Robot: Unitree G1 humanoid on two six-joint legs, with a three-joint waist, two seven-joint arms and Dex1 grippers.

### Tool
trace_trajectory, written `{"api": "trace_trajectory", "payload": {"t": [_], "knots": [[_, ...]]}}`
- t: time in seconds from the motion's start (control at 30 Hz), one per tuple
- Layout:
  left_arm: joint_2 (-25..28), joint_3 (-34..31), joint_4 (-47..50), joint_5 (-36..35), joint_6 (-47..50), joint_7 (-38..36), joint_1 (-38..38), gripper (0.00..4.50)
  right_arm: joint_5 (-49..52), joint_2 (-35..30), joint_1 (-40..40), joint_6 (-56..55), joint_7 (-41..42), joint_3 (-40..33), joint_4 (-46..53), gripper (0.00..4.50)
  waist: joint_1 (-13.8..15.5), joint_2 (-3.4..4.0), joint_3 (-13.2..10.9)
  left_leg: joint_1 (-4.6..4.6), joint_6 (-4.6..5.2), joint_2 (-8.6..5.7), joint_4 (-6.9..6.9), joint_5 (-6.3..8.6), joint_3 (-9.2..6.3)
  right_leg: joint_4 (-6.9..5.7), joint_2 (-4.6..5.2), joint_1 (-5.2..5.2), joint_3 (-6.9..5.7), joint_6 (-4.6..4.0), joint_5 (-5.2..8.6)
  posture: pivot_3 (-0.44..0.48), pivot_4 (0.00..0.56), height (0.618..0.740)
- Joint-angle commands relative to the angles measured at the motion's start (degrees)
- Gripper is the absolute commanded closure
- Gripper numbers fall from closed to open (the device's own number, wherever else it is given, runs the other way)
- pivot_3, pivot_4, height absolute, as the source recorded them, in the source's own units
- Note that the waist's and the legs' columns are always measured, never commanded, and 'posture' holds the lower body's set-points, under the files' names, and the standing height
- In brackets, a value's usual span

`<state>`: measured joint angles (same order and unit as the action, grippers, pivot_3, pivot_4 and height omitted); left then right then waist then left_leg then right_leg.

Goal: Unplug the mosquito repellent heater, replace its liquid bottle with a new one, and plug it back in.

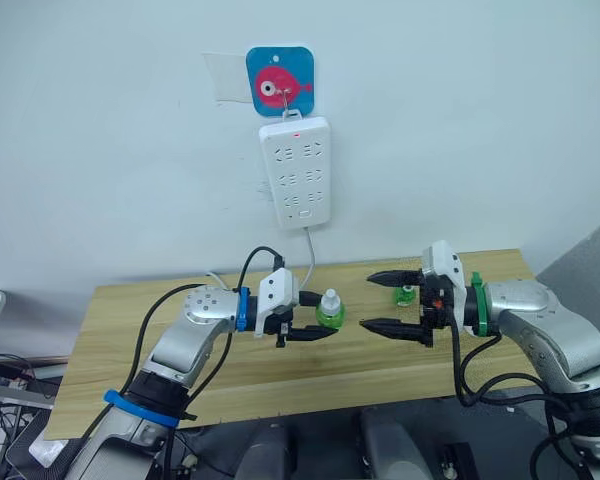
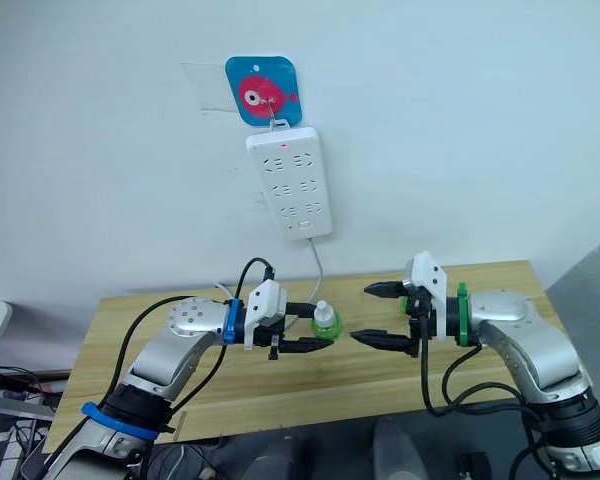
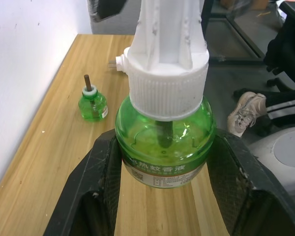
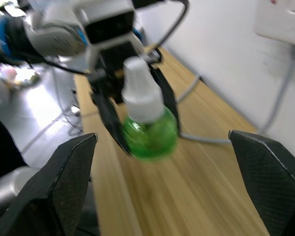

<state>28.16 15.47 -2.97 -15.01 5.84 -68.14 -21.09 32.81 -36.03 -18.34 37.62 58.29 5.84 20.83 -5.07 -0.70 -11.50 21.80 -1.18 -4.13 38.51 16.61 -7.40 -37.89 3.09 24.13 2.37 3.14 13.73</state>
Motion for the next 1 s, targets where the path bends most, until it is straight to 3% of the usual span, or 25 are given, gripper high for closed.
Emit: {"api": "trace_trajectory", "payload": {"t": [0.03, 0.17, 0.27, 0.37, 0.6, 0.7, 0.87, 1.0], "knots": [[-0.3, -0.44, 0.66, -0.08, -0.81, -0.13, -0.71, 2.35, 2.3, 3.27, -2.64, 2.52, -3.62, 0.84, 3.47, 0.02, 0.09, 0.0, 0.0, 0.01, 0.0, -0.02, 0.01, 0.0, 0.0, 0.01, 0.01, 0.0, 0.01, 0.0, 0.0, -0.144, 0.199, 0.74], [-0.12, -0.5, 0.77, -0.04, -0.84, -0.35, -0.62, 2.35, 1.48, 6.37, -3.99, 3.29, -5.87, 2.27, 3.05, 0.02, 0.27, 0.0, 0.0, 0.03, -0.01, -0.08, 0.03, 0.0, -0.02, 0.04, 0.05, 0.0, 0.01, 0.0, 0.0, -0.141, 0.199, 0.74], [-0.07, -0.5, 0.83, 0.02, -0.86, -0.41, -0.65, 2.35, -0.05, 6.63, -4.16, 1.89, -5.49, 3.71, 2.33, 0.6, 0.29, 0.0, 0.0, 0.05, -0.01, -0.09, 0.02, 0.0, -0.03, 0.06, 0.06, 0.01, 0.0, 0.0, 0.0, -0.136, 0.2, 0.74], [-0.14, -0.59, 0.86, 0.0, -0.91, -0.32, -0.69, 2.35, -1.69, 6.26, -4.1, 0.21, -5.03, 4.97, 1.91, 1.62, 0.29, 0.0, 0.0, 0.04, -0.01, -0.1, 0.02, 0.0, -0.03, 0.05, 0.06, 0.0, 0.0, 0.0, 0.0, -0.133, 0.2, 0.74], [-0.17, -0.42, 1.22, 0.12, -0.88, -0.2, -0.32, 2.35, -2.36, 7.44, -4.52, -0.53, -5.1, 5.85, 1.17, 1.62, 0.29, 0.0, 0.0, 0.03, -0.01, -0.09, 0.02, 0.0, -0.03, 0.02, 0.06, 0.01, -0.01, 0.0, 0.0, -0.129, 0.201, 0.74], [-0.26, -0.37, 1.14, 0.23, -0.9, -0.16, -0.39, 2.35, -2.89, 7.46, -4.73, -1.43, -4.9, 6.28, 0.59, 2.27, 0.29, 0.0, 0.0, 0.03, -0.01, -0.09, 0.02, 0.0, -0.03, 0.03, 0.06, 0.01, -0.01, 0.0, 0.0, -0.126, 0.199, 0.74], [-0.5, -0.41, 1.05, 0.37, -1.0, 0.08, -0.43, 2.35, -3.34, 7.17, -4.76, -2.54, -4.41, 6.62, -0.03, 4.05, 0.31, 0.0, 0.0, 0.03, -0.01, -0.1, 0.02, 0.0, -0.03, 0.02, 0.06, 0.01, 0.0, 0.0, 0.0, -0.124, 0.196, 0.74], [-0.49, -0.41, 1.04, 0.67, -1.36, 0.16, -0.08, 2.35, -1.81, 7.49, -5.19, -1.66, -4.48, 5.66, 1.02, 4.23, 0.31, 0.0, 0.0, 0.03, -0.01, -0.09, 0.01, 0.0, -0.05, 0.03, 0.06, 0.01, -0.02, 0.0, 0.0, -0.124, 0.193, 0.74]]}}
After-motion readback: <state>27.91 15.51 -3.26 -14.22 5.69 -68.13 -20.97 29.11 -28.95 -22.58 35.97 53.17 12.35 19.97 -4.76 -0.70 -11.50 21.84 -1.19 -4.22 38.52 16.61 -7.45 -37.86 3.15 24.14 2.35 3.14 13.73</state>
